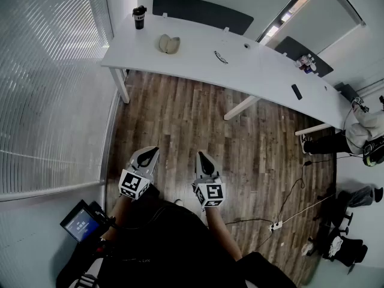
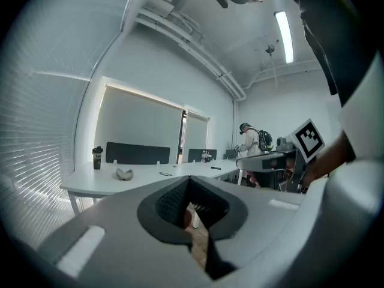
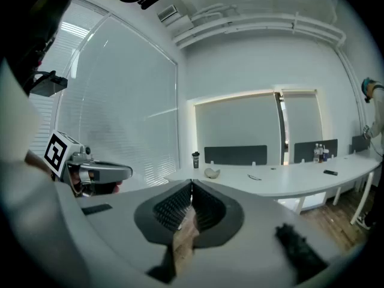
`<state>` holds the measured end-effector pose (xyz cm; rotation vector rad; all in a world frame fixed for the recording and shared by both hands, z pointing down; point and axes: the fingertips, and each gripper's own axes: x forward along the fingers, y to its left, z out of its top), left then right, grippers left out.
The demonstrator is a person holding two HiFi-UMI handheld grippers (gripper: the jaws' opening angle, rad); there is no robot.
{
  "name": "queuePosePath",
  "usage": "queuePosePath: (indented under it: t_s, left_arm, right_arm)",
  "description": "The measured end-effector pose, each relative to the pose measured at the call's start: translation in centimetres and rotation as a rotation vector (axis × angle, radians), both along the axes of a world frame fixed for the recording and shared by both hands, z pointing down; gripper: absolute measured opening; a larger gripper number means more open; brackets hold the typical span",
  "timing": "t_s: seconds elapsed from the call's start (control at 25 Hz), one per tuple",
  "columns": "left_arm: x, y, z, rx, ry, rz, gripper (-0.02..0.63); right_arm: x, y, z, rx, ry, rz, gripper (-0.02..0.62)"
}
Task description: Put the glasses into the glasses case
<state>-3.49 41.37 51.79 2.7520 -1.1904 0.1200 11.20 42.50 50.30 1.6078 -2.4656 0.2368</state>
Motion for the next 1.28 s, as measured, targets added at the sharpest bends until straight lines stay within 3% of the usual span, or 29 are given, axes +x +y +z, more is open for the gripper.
queuePosePath:
  t_s: [0.16,0.32,0.56,0.72,1.0,1.28]
  left_arm:
    - [-1.9,-0.7,0.4,-0.008,0.0,0.015,0.005]
    - [-7.6,-1.8,0.6,0.019,0.009,-0.005,0.005]
    - [-11.1,-3.6,0.9,0.007,0.048,-0.033,0.005]
    - [-12.3,-4.8,1.1,-0.008,0.049,-0.009,0.005]
    - [-12.1,-5.7,0.6,0.013,0.059,0.003,0.005]
    - [-11.9,-5.6,1.3,-0.008,0.039,0.04,0.005]
  right_arm:
    - [-3.6,-1.8,-0.6,0.032,-0.002,-0.024,0.009]
    - [-10.1,-4.0,-0.1,0.008,0.033,-0.06,0.009]
    - [-13.5,-5.5,0.3,0.002,0.047,-0.047,0.009]
    - [-14.0,-5.7,0.0,0.004,0.065,-0.027,0.009]
    - [-11.4,-5.2,0.4,-0.013,0.068,0.064,0.009]
    - [-12.4,-6.2,0.6,-0.003,0.05,0.055,0.009]
